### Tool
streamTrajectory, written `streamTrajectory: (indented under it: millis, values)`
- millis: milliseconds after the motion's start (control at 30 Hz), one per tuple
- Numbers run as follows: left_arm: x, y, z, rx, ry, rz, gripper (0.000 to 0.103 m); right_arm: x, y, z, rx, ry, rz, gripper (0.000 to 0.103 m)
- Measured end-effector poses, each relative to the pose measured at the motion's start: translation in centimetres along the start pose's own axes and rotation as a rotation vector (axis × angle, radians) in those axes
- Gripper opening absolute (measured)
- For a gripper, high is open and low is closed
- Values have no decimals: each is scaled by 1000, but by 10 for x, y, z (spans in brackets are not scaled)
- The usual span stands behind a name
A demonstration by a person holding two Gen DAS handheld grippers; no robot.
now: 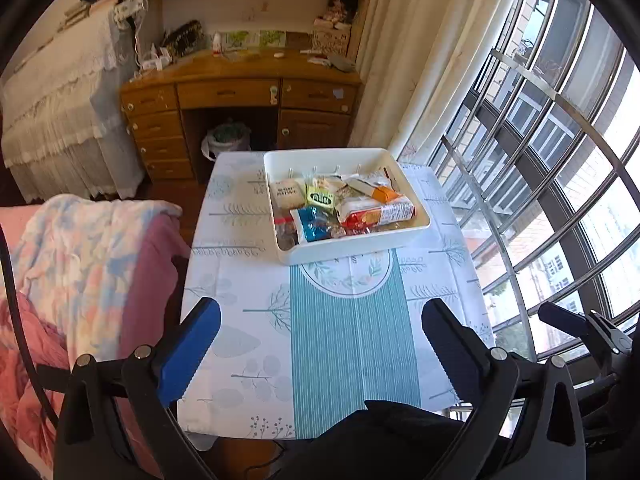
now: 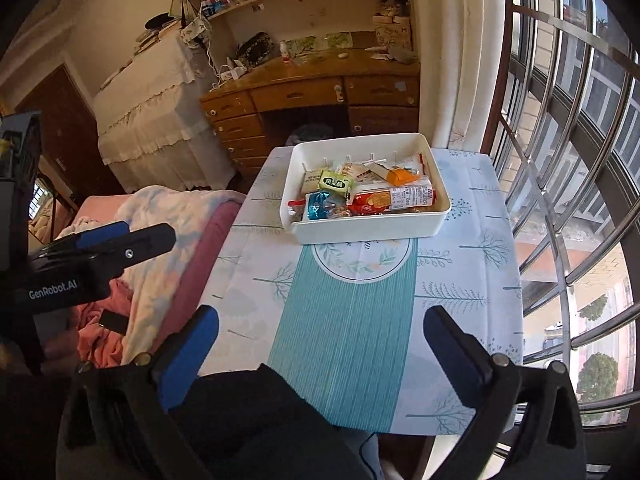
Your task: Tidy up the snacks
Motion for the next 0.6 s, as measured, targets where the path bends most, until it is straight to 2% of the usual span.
streamTrajectory:
  millis: [167,333,433,600]
  values:
    - [12,-8,-1,2,42,43,102,19,-1,1,43,3,-93,103]
    - [15,-14,-2,20,114,89,102,24,-4,-2,63,-8,-91,103]
    - [23,-17,-1,42,144,72,102,25,-5,-1,82,-12,-80,103]
    - [35,-19,-9,18,181,36,102,28,-5,-5,71,-54,-78,103]
Point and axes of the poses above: each gripper's, at about its wrist camera, not at the fingertips, and z roughly against the way its jaws point, x to its right, y to its top, the point moved 1 cm from there along -z, roughly the way its jaws point, and after that the axes turned 7 degrees about -x, right-handed, at the moved point
